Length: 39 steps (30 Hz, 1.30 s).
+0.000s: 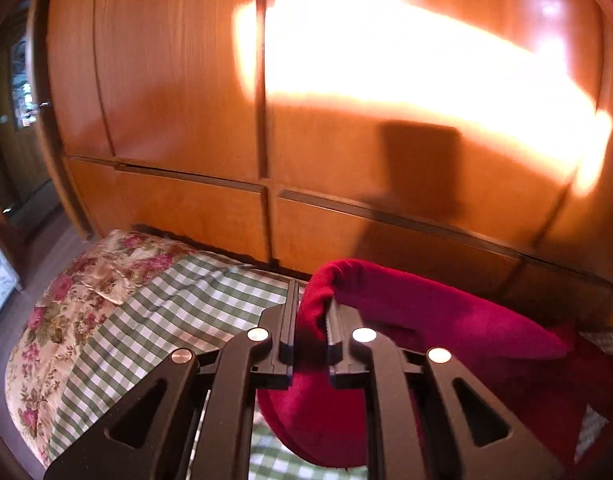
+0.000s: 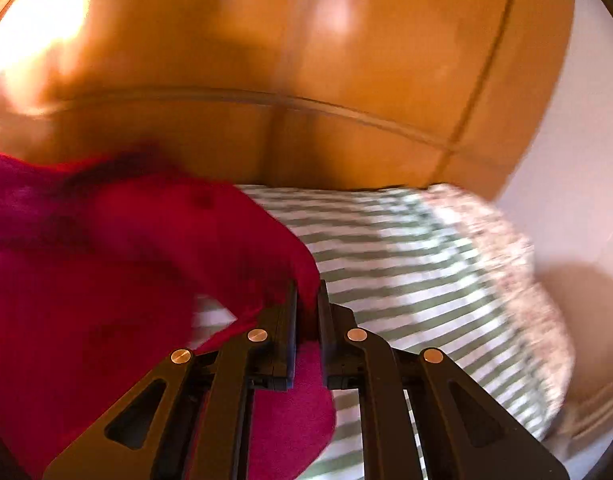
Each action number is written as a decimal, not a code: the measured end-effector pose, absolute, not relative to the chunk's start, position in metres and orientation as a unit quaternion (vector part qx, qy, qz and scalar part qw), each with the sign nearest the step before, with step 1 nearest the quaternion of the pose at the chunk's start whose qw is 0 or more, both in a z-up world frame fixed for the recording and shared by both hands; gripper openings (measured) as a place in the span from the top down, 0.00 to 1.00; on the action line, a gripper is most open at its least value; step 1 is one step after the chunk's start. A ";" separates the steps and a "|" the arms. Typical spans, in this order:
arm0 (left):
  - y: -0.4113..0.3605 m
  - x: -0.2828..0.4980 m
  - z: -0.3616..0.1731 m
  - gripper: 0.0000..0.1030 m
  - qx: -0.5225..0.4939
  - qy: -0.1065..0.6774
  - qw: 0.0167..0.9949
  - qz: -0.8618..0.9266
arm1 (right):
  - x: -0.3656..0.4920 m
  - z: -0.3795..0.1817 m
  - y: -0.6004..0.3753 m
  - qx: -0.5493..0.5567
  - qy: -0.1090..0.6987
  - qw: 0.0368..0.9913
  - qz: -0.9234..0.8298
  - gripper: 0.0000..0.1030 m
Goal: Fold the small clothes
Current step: 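Grasp the red sweater with the left tool while the right tool grasps another edge, then lift and shake the sweater out with both tools, then lay it flat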
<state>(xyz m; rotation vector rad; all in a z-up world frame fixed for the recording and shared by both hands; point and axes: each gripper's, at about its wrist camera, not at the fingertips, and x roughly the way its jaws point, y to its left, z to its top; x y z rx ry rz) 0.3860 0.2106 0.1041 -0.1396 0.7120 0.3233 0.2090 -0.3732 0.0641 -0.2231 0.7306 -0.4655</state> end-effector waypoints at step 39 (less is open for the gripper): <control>0.114 0.166 -0.032 0.98 -0.277 0.422 0.844 -0.181 | 0.065 -0.021 -0.293 0.086 0.463 0.882 -0.007 0.91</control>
